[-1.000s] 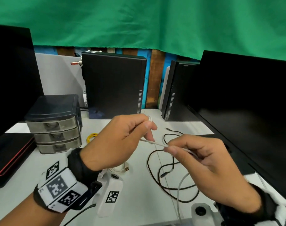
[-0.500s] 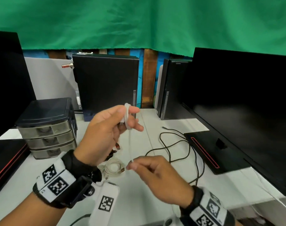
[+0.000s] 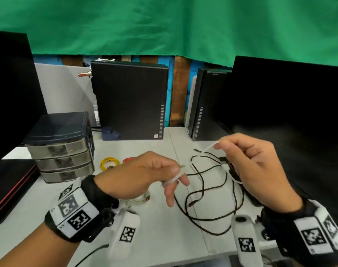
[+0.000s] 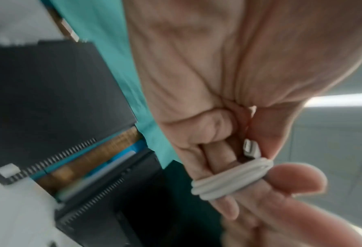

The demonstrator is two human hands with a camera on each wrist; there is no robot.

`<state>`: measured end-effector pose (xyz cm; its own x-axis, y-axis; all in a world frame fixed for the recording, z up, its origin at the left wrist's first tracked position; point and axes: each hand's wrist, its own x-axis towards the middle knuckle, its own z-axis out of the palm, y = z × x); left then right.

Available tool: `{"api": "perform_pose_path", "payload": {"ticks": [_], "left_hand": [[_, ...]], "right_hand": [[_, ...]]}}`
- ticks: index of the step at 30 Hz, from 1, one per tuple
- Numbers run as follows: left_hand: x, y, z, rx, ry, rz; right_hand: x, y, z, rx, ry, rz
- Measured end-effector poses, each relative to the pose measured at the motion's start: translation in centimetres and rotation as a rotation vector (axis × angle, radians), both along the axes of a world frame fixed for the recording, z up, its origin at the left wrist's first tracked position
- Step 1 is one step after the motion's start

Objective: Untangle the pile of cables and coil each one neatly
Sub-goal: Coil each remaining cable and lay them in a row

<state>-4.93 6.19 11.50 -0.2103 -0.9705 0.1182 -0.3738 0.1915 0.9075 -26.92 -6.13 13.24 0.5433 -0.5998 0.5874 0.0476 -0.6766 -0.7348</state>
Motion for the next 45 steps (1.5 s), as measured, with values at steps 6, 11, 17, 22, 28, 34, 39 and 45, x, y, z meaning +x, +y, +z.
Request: {"api": "perform_pose_path", "payload": {"ticks": [6,11,17,22,28,34,39,45], "left_hand": [[-0.8,1.0,1.9,-0.192,0.477,-0.062],[1.3,0.5,2.0,-0.382,0.647,0.294],[0.8,-0.1,1.1,-0.328,0.103,0.502],[-1.2,-0.3,-0.3,-0.326,-0.251,0.413],[-3.1,-0.1,-0.6,-0.022,0.082,0.076],[-3.4,0.7,1.4,-0.196,0.68,0.098],[-2.8,0.0,0.3,-0.386,0.442,0.346],[-4.0,-0.4,-1.6,-0.529,-0.083,0.451]], "right_hand": [[2.7,-1.3,-5.0,0.203,0.079,0.058],[5.4,4.7,-9.2,0.291,0.398,0.386],[2.7,7.7,-2.9,0.136,0.436,0.563],[0.2,6.7,0.2,0.01,0.209,0.42],[-0.1,1.1,-0.1,-0.135,-0.01,-0.019],[2.7,1.0,-4.0,0.186,0.109,0.055],[4.6,5.8,-5.3,0.419,0.31,0.259],[3.4,7.3,-2.8,0.786,0.191,0.386]]}}
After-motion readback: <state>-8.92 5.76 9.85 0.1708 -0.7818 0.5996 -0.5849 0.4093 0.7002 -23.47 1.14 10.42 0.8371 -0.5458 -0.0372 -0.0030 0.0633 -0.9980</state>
